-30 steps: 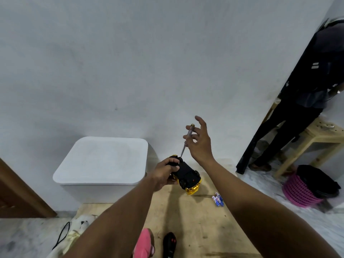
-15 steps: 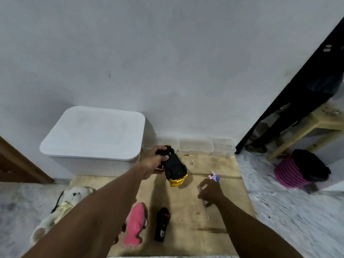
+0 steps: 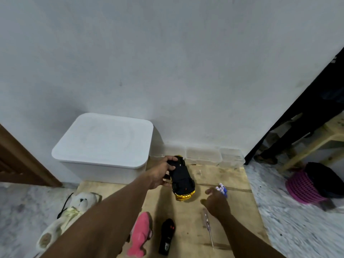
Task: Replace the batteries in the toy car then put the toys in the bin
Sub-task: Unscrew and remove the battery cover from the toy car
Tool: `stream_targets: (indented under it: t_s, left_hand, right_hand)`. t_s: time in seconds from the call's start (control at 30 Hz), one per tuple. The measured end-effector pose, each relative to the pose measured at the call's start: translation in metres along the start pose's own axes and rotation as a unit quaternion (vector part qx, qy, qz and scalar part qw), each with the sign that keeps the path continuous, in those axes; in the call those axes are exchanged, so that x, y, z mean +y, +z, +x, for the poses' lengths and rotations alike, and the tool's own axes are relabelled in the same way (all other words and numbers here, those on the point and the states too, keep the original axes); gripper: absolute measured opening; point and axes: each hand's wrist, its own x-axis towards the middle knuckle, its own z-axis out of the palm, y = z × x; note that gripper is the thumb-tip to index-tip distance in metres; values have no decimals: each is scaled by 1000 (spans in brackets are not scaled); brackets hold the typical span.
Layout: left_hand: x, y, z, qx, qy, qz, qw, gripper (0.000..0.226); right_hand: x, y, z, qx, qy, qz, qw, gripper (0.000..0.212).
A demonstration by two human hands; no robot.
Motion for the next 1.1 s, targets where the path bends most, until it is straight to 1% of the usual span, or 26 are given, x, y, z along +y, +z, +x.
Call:
stream_targets:
  t_s: [0.07, 0.13, 0.17, 0.27, 0.33, 0.4, 0.43, 0.5, 0.63, 0.7, 0.83, 1.0, 1.03, 1.1]
  left_hand:
    - [4, 1, -1, -4, 3, 4, 1000, 35]
    - [9, 3, -4, -8, 7, 4, 1000, 35]
    - [12, 4, -6, -8, 9, 3, 1000, 34]
    - [20, 9, -8, -13, 21, 10, 1000, 35]
    - [26, 12, -9, -24, 32, 19, 999, 39]
    - [30, 14, -11, -31, 38, 24, 999, 40]
    - [32, 14, -13, -33, 40, 23, 998, 40]
    - [35, 13, -14, -33, 42, 20, 998, 40]
    - [38, 12, -13, -30, 52, 19, 998, 40]
    - [40, 12, -14, -34, 58, 18, 998, 39]
    - [40, 12, -14, -35, 65, 22, 997, 39]
    - [35, 13, -9, -19, 65, 27, 997, 43]
    - [35, 12, -8, -15, 67, 26, 997, 43]
    - [33, 11, -6, -9, 70, 24, 997, 42]
  right_hand:
    - [-30, -21, 6, 66, -60, 110, 990, 21]
    - [-68, -45, 7, 87, -98, 197, 972, 19]
    - [-87, -56, 8, 84, -119, 206, 968, 17]
    - [-128, -77, 8, 32, -202, 156, 966, 17]
    - [-140, -84, 8, -11, -230, 96, 968, 19]
    - [-145, -88, 9, -27, -246, 11, 969, 21]
    - [-147, -89, 9, -28, -253, -24, 967, 21]
    - [-150, -92, 8, -25, -259, -61, 964, 21]
    - [-156, -96, 7, -35, -255, -54, 965, 14]
    - [-158, -100, 5, -44, -249, -34, 967, 13]
    - [-160, -111, 1, -76, -250, 48, 964, 11]
    - [-156, -122, 2, -111, -266, 55, 956, 18]
    - [-155, -124, 2, -109, -265, 68, 956, 19]
    - [-152, -129, 4, -76, -243, 140, 957, 17]
